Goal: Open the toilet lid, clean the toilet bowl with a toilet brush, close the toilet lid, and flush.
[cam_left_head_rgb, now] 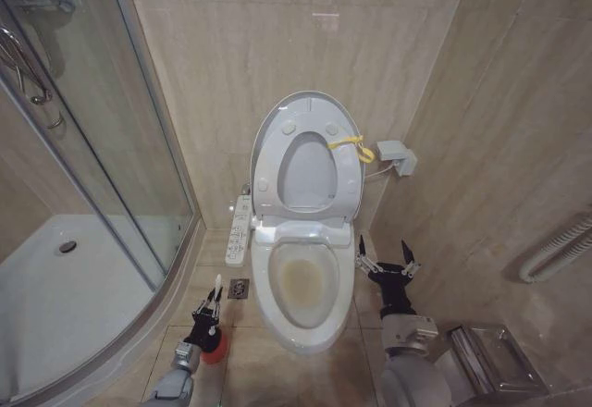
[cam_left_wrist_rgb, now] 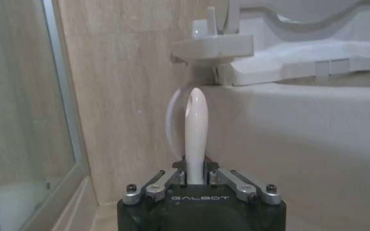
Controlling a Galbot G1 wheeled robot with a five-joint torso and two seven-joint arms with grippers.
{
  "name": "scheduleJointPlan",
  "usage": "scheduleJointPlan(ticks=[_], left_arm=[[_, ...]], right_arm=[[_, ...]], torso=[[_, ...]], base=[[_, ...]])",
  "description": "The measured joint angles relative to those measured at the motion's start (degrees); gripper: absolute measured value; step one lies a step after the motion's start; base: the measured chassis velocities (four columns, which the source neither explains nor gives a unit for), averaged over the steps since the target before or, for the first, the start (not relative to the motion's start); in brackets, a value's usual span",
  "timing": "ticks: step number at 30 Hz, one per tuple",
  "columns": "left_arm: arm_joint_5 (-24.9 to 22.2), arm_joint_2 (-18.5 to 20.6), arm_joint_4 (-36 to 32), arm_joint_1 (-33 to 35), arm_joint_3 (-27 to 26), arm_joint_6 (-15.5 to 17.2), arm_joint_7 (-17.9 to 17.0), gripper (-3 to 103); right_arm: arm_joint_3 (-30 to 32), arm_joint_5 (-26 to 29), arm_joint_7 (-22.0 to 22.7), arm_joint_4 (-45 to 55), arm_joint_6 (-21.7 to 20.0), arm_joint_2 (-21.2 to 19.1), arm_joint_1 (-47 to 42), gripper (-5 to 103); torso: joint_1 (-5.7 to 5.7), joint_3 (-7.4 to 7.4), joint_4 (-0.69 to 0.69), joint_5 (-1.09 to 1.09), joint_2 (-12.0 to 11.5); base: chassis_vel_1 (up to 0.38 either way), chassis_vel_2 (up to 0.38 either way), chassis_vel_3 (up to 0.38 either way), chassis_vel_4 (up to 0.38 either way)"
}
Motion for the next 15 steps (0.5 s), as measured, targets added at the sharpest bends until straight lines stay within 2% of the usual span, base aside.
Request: scheduleJointPlan(ticks=[10, 15], left_arm=[[1.9, 0.6, 1.6, 0.7, -0.7, 0.0, -0.3, 16], [2.5, 0.9, -0.5, 1.6, -0.7, 1.5, -3.2, 14]], right_arm=[[0.0, 0.0, 0.0, 0.0, 0.0, 0.0, 0.0, 100], [0.0, 0.0, 0.0, 0.0, 0.0, 0.0, 0.0, 100]], torso=[[0.0, 0.0, 0.01, -0.01, 0.0], [0.0, 0.0, 0.01, -0.01, 0.0]], base=[[0.0, 0.0, 0.0, 0.0], [0.0, 0.0, 0.0, 0.0]])
